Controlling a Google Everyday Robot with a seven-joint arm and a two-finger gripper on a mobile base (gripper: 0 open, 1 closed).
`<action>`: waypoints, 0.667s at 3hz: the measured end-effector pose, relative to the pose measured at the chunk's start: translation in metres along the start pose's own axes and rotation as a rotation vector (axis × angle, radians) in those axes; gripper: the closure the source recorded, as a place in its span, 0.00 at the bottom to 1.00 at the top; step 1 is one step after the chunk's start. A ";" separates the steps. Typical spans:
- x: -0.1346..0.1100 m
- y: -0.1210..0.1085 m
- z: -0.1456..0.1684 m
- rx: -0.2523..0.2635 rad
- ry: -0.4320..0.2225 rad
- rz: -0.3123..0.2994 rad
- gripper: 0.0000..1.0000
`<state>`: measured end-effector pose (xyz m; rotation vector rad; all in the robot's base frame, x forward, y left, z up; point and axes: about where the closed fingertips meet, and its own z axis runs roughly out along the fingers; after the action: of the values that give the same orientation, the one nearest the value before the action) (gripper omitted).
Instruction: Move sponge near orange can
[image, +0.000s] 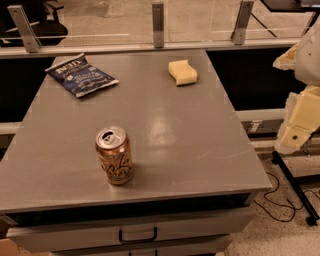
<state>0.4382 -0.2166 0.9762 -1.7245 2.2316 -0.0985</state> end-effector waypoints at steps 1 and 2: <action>-0.001 -0.002 0.000 0.004 -0.007 0.000 0.00; -0.007 -0.026 0.017 0.034 -0.058 0.003 0.00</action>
Offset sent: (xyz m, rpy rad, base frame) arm 0.0890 0.0029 -0.0282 0.1357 -0.1176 0.0104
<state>0.4686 -0.2148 0.9683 -1.6851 2.1783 -0.0833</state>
